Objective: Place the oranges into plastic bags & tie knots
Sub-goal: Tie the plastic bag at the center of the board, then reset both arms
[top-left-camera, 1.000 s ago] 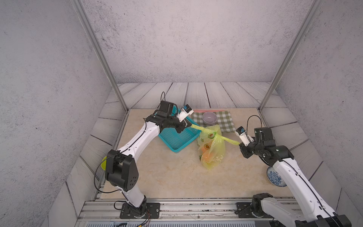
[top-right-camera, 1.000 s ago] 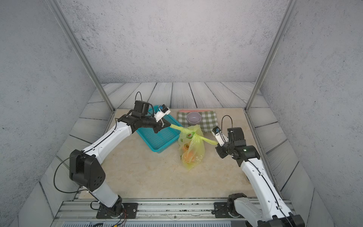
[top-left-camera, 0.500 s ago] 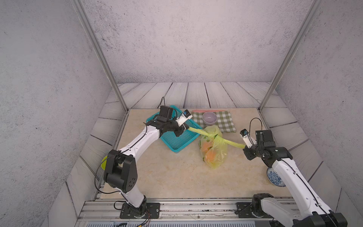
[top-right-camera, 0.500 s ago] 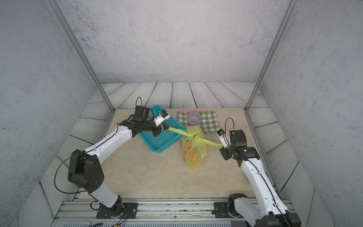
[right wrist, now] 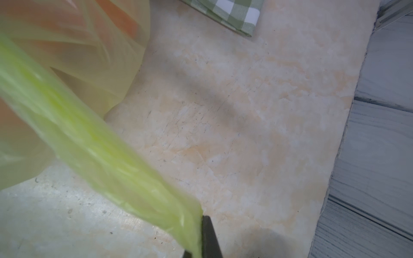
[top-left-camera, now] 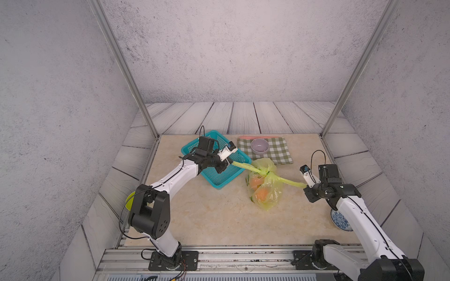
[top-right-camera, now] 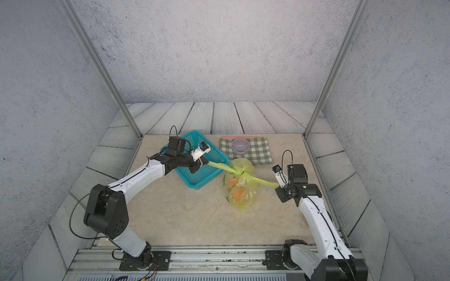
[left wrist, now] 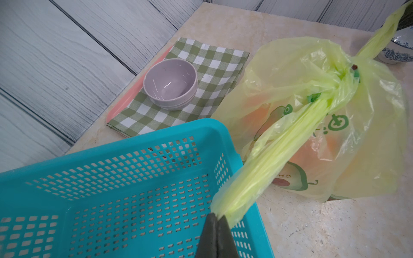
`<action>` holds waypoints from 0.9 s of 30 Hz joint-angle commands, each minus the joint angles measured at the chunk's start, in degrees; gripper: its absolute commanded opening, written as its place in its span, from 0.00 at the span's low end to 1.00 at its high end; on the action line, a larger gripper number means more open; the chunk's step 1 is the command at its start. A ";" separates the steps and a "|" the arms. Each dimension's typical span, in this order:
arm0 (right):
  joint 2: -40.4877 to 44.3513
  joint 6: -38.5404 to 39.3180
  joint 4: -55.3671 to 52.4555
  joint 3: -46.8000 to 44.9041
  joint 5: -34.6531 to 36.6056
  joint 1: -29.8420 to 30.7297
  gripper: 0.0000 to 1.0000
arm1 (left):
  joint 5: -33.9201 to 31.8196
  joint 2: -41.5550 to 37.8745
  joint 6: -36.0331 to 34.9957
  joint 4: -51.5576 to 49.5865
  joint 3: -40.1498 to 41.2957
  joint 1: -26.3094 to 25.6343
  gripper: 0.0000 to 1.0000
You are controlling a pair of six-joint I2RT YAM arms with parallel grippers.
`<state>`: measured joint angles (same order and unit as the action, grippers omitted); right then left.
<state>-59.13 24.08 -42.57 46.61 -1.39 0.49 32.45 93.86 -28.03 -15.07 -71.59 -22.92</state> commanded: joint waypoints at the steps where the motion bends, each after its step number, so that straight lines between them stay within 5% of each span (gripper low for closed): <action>1: 0.50 1.24 -9.10 2.56 -0.46 -2.63 0.15 | -3.62 -4.07 2.81 -0.24 0.49 2.18 0.00; 3: -0.39 0.89 -11.38 6.03 -8.04 -2.61 0.39 | 0.42 -4.60 6.76 0.24 0.98 1.78 0.05; 5: -1.55 0.76 -13.86 9.87 -11.89 -2.60 0.56 | 1.86 -5.21 9.91 0.43 0.95 1.82 0.32; 6: -1.77 0.86 -15.18 12.07 -12.71 -2.60 0.75 | 1.84 -5.74 10.42 -0.24 0.40 1.82 0.45; 9: -0.80 1.61 -17.16 17.22 -11.54 -2.60 0.89 | -0.03 -8.15 10.47 -3.46 -1.31 2.09 0.67; 14: 0.32 2.17 -18.00 25.27 -2.21 -2.69 0.99 | -5.78 -14.24 9.70 -7.49 -2.07 3.05 0.99; 20: -0.60 -3.99 -4.47 27.13 12.33 -3.45 0.99 | -22.46 -25.45 13.70 -0.38 6.26 7.46 1.00; 27: -4.93 -15.39 12.37 18.48 13.90 -4.61 0.99 | -36.16 -32.84 21.97 12.01 22.59 18.77 1.00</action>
<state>-62.19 15.81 -38.02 67.61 10.48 -3.73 5.08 62.00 -10.96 -8.95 -54.81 -7.79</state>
